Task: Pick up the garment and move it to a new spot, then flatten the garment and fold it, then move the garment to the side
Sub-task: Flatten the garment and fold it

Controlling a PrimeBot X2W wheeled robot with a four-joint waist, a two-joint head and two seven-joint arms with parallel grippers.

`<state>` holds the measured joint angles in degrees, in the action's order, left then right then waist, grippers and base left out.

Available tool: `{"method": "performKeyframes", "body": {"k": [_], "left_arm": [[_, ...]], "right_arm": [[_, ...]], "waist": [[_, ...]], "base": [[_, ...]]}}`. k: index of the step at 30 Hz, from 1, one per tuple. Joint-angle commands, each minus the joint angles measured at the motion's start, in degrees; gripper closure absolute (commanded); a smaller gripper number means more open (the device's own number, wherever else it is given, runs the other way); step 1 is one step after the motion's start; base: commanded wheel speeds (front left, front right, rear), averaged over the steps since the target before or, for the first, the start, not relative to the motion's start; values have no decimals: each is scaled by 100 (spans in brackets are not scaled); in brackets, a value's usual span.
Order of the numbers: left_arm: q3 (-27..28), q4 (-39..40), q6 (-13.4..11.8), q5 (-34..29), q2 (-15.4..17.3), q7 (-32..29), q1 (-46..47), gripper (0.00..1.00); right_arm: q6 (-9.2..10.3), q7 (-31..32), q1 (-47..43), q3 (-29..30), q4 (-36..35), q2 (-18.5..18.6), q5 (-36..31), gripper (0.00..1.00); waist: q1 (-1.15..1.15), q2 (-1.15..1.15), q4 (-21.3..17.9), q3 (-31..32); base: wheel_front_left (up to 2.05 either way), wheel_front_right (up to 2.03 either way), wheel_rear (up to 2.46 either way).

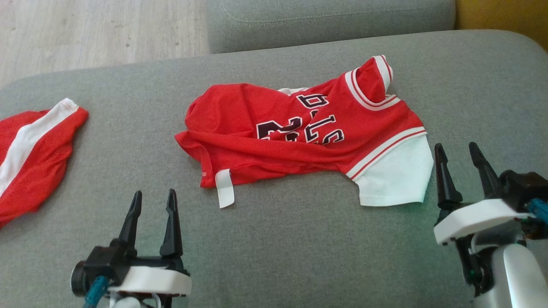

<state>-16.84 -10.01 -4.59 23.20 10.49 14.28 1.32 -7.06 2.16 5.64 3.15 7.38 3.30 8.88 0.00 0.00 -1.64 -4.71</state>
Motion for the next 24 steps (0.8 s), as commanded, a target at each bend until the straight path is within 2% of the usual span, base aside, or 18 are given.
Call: {"method": "performKeyframes", "body": {"k": [1,7,11,13,19,22,24], "left_arm": [[154,180,-33,-11,104,33,181,0],[29,69,-26,-52,80,-100,371,0],[-339,-420,128,-200,-12,-567,944,0],[-489,-782,128,-303,-96,-779,1272,0],[-495,-1819,-325,-495,-268,-1181,1939,0],[-378,-2090,-582,-501,-288,-1185,2072,0],[-330,-2150,-633,-477,-289,-1166,2093,0]], "right_arm": [[-43,28,-8,-144,-312,-21,-55,0],[-43,135,-137,-247,-565,-38,-53,0],[-43,154,-125,-387,-661,-40,38,0],[-43,156,-100,-470,-674,-41,88,0],[-43,115,-27,-668,-632,-41,199,0],[-43,82,0,-711,-592,-42,248,0],[-43,71,5,-711,-583,-42,262,0]], "waist": [[0,0,5,-17],[0,0,-49,-133],[0,0,-150,-290],[0,0,-227,-365],[0,0,-476,-535],[0,0,-575,-585],[0,0,-595,-600]], "base": [[0,0,0],[0,0,0],[0,0,0],[0,0,0],[0,0,0],[0,0,0],[0,0,0]]}}
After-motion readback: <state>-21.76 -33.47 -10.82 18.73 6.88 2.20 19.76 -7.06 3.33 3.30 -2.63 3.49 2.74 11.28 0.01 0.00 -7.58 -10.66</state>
